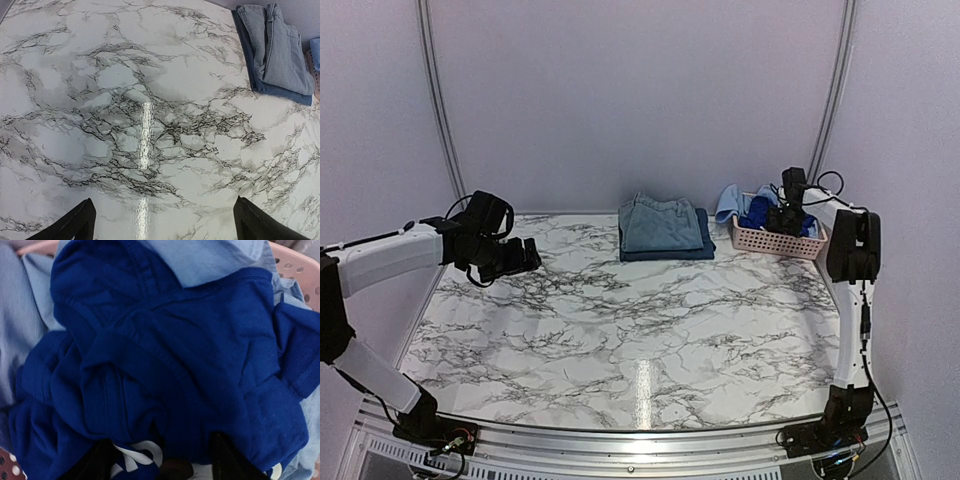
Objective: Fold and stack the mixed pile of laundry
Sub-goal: Pick up the crumpled T-shirt from the bin, then place the crumpled T-shirt at the center of the board.
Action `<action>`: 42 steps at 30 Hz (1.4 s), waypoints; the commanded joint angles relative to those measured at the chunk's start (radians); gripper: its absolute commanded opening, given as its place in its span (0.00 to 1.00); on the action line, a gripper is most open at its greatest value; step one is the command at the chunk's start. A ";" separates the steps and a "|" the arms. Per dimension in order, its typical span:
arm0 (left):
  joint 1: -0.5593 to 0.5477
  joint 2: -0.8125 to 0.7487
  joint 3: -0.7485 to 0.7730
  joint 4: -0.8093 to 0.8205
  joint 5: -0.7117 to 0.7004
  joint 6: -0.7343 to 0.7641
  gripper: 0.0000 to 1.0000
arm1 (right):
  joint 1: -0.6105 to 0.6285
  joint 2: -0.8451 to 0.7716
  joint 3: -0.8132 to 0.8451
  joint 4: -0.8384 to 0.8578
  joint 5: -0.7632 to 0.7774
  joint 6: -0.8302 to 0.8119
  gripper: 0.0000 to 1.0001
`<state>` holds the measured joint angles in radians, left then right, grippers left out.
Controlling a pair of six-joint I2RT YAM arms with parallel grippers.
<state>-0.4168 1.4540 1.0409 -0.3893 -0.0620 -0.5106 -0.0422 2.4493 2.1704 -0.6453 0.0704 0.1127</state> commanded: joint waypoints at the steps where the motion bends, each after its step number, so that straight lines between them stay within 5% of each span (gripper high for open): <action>1: 0.007 0.025 0.064 -0.029 0.011 0.021 0.99 | 0.004 0.062 0.142 -0.056 0.029 -0.023 0.35; 4: 0.009 0.012 0.103 -0.041 0.020 0.017 0.99 | 0.005 0.016 0.154 -0.062 -0.019 -0.008 0.00; 11: 0.009 -0.033 0.272 -0.122 0.057 0.002 0.99 | 0.007 -0.202 0.081 -0.013 -0.091 0.012 0.00; 23: 0.010 -0.062 0.672 -0.201 0.382 -0.213 0.99 | 0.038 -0.513 0.087 -0.085 -0.226 0.055 0.00; 27: -0.005 -0.050 0.775 -0.194 0.504 -0.360 0.99 | 0.165 -0.644 0.064 -0.115 -0.253 0.070 0.00; 35: -0.065 -0.130 0.890 -0.183 0.524 -0.484 0.99 | 0.464 -0.811 -0.021 -0.164 -0.265 0.124 0.00; 42: -0.070 -0.218 0.936 -0.169 0.478 -0.516 0.99 | 0.760 -0.759 0.095 -0.147 -0.391 0.245 0.00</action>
<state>-0.4839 1.3029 1.9526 -0.5671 0.4351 -0.9958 0.5880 1.6474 2.1670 -0.8162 -0.2234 0.2714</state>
